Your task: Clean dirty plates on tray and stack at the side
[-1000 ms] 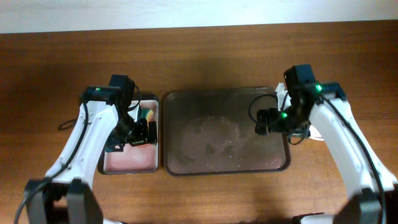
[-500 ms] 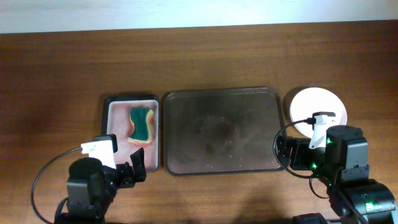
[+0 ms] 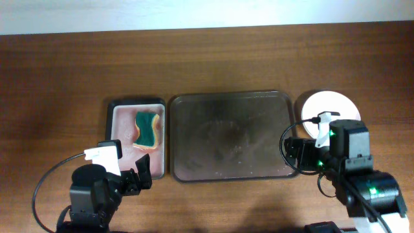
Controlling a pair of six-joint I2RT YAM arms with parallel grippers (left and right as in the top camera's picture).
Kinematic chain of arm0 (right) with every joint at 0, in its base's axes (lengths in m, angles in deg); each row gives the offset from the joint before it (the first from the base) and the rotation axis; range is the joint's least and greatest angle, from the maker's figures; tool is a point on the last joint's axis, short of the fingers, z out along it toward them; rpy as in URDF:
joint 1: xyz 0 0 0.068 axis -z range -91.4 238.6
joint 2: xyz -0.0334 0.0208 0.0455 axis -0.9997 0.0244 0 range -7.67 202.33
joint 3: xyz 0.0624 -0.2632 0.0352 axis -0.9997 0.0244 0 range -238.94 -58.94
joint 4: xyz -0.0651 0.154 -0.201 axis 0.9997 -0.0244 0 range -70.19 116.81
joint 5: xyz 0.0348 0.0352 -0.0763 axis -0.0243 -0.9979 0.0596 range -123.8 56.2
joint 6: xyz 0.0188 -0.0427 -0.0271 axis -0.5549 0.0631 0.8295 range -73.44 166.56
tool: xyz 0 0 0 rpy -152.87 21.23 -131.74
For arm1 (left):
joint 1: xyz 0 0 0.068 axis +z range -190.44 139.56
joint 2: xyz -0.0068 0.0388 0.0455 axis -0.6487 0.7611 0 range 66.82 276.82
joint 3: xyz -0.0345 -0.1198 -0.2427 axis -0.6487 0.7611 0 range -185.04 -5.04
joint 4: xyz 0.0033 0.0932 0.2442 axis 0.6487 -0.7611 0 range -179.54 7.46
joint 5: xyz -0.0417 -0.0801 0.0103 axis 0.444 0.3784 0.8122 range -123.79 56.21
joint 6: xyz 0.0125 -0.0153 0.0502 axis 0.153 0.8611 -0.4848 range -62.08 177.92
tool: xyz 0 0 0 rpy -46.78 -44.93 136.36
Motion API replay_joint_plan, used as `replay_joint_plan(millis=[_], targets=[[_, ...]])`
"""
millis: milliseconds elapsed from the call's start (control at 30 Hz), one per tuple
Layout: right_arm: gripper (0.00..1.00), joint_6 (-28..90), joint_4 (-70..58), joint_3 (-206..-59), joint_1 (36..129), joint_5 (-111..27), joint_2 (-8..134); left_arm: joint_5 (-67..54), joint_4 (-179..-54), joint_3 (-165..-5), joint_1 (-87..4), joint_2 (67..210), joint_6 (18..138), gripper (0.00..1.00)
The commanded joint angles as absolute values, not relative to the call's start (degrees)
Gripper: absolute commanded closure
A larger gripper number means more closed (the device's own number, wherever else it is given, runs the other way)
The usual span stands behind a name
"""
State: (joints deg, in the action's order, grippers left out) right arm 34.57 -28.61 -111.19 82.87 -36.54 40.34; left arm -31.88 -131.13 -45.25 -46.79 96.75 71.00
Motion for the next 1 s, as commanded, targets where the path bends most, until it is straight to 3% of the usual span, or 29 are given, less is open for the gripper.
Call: replay_joint_plan(millis=[0,300,600,800,967], targets=[[0.01,39.3,-22.9,-106.6,82.6,-35.7,32.4,-32.3,-131.2,-44.8,-46.7,96.5,71.5,0.01],[0.01,39.2,6.0,-78.4,82.6,-36.6,1.3,-32.3,-131.2,-44.8,-46.7,96.5,71.5,0.01],[0.01,39.1,35.5,-60.2,83.6,-36.3,-7.5,-32.3,-131.2,-44.8,-46.7,96.5,71.5,0.01],[0.01,42.0,22.4,-59.3,83.9,-36.0,-7.5,-32.3,-131.2,-44.8,-46.7,96.5,71.5,0.01],[0.01,42.1,22.5,-59.3,83.9,-35.9,-7.5,-32.3,-131.2,-44.8,-46.7,96.5,71.5,0.00]])
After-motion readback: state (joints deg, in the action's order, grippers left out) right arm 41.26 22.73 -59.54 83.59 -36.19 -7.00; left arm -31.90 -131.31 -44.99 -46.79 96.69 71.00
